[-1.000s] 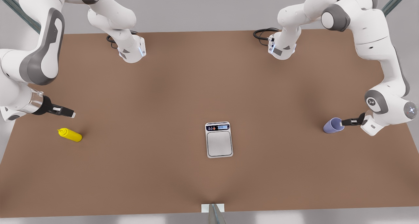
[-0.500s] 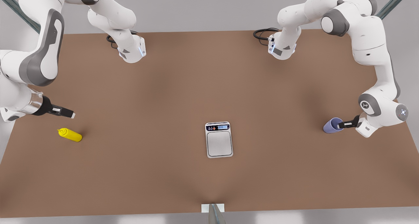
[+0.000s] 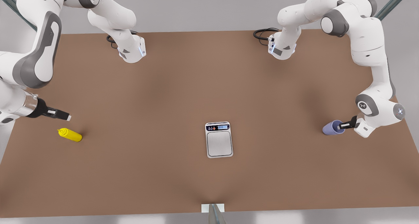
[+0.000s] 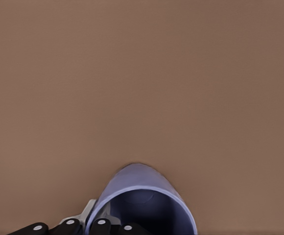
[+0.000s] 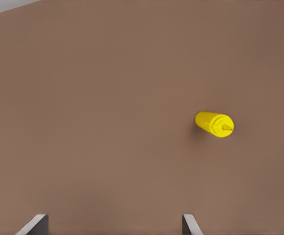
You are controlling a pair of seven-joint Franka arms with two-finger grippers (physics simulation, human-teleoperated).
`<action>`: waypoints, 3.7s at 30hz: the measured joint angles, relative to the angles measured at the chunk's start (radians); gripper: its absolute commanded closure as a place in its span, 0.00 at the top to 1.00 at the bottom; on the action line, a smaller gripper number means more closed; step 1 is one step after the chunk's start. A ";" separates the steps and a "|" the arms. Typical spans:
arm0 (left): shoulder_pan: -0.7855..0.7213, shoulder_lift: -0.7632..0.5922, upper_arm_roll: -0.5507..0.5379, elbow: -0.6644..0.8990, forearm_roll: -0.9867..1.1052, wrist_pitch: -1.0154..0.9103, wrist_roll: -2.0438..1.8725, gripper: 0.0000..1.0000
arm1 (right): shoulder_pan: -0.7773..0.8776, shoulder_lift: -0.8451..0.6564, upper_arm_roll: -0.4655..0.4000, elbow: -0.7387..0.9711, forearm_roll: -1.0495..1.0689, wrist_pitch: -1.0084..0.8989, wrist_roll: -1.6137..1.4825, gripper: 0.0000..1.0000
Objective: Move cup to the weight, pick up sauce bottle, pour sauce
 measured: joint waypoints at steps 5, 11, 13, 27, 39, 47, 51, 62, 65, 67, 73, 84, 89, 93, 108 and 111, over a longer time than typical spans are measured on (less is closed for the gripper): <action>-0.089 -0.054 -0.002 0.000 0.038 -0.054 -0.123 0.21 | -0.003 0.021 -0.003 0.014 0.008 0.000 0.003 1.00; -0.299 -0.084 -0.011 0.003 0.061 -0.089 -0.414 0.21 | -0.105 0.049 -0.016 0.013 0.269 -0.032 0.187 1.00; -0.373 -0.091 -0.050 0.010 0.060 -0.091 -0.578 0.21 | -0.137 0.056 -0.019 0.013 0.335 -0.054 0.308 1.00; -0.583 -0.013 -0.201 0.206 0.038 -0.071 -0.973 0.21 | -0.414 0.218 -0.018 0.000 0.655 -0.176 0.460 1.00; -0.764 0.159 -0.197 0.390 0.033 0.034 -1.254 0.21 | -0.579 0.412 -0.019 0.131 0.990 -0.212 0.737 1.00; -0.764 0.190 -0.198 0.390 0.068 0.050 -1.252 0.34 | -0.579 0.599 0.028 0.119 1.212 -0.300 0.738 1.00; -0.763 0.190 -0.198 0.391 0.055 0.052 -1.253 0.69 | -0.600 0.606 0.029 0.120 1.229 -0.327 0.739 1.00; -0.753 -0.085 -0.141 0.428 0.050 -0.428 -1.273 1.00 | -0.649 0.818 -0.031 0.194 1.284 -0.414 0.670 1.00; -0.691 -0.257 0.060 0.497 0.102 -0.788 -0.670 1.00 | -0.650 0.851 -0.031 0.191 1.298 -0.405 0.618 1.00; -0.687 -0.291 0.129 0.472 0.134 -0.826 -0.556 1.00 | -0.650 0.864 -0.031 0.183 1.294 -0.409 0.621 1.00; -0.574 -0.304 0.001 0.430 0.199 -0.806 -0.551 1.00 | -0.647 0.883 -0.029 0.166 1.252 -0.417 0.585 1.00; -0.574 -0.318 0.001 0.430 0.209 -0.856 -0.552 1.00 | -0.624 0.889 -0.019 0.180 1.166 -0.318 0.539 0.87; -0.574 -0.317 0.001 0.430 0.206 -0.855 -0.552 1.00 | -0.618 0.896 0.001 0.187 1.163 -0.310 0.537 0.74; -0.575 -0.317 -0.001 0.430 0.205 -0.855 -0.552 1.00 | -0.618 0.895 0.003 0.190 1.151 -0.312 0.534 0.58; -0.574 -0.314 -0.002 0.431 0.206 -0.855 -0.554 1.00 | -0.543 0.774 0.031 0.287 0.999 -0.279 0.548 0.43; -0.574 -0.318 0.001 0.433 0.210 -0.855 -0.553 1.00 | -0.440 0.623 0.029 0.210 0.976 -0.187 0.634 0.43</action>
